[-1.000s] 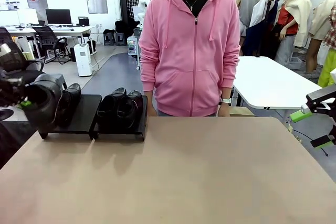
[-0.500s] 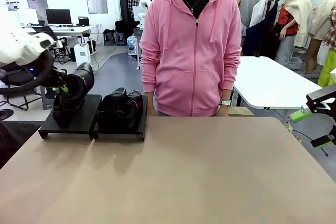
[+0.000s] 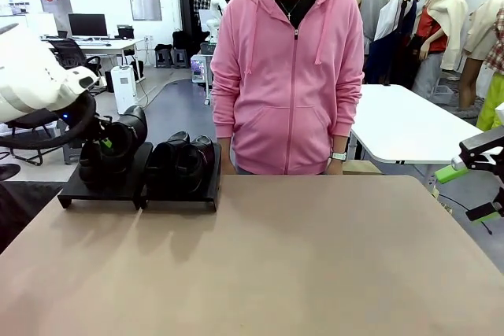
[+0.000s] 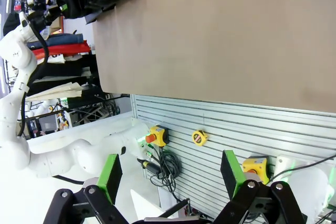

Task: Organize the shoes by placing them on the stand.
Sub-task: Place the Shoe from the middle of the table onto the Shoes Stand.

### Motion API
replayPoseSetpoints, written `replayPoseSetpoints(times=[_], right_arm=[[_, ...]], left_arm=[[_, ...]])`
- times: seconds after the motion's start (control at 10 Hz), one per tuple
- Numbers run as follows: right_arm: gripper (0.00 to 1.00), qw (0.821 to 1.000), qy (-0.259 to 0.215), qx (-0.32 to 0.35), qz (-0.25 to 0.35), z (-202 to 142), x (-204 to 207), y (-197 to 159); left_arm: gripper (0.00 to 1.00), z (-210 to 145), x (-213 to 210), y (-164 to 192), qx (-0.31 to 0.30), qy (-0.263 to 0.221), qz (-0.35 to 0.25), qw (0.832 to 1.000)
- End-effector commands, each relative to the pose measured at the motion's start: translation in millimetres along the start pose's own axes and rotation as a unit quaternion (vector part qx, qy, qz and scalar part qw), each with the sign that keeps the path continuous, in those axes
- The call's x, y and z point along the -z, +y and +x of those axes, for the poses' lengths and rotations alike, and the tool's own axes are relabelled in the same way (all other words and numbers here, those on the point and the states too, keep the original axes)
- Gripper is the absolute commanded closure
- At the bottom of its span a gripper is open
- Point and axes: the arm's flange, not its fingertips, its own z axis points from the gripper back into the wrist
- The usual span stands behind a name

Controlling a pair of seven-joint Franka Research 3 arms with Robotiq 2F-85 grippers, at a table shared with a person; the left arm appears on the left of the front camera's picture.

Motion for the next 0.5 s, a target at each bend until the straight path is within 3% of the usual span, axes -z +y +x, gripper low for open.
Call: replayPoseSetpoints(times=[0.0,0.4], right_arm=[[0.0,1.0,0.0,-0.011,0.013,1,-1,1],[0.0,1.0,0.0,-0.011,0.013,1,-1,1]], left_arm=[[1.0,10,21,5,0.001,-0.035,-0.003,0.999],[1.0,7,42,13,-0.027,-0.015,-0.001,1.0]])
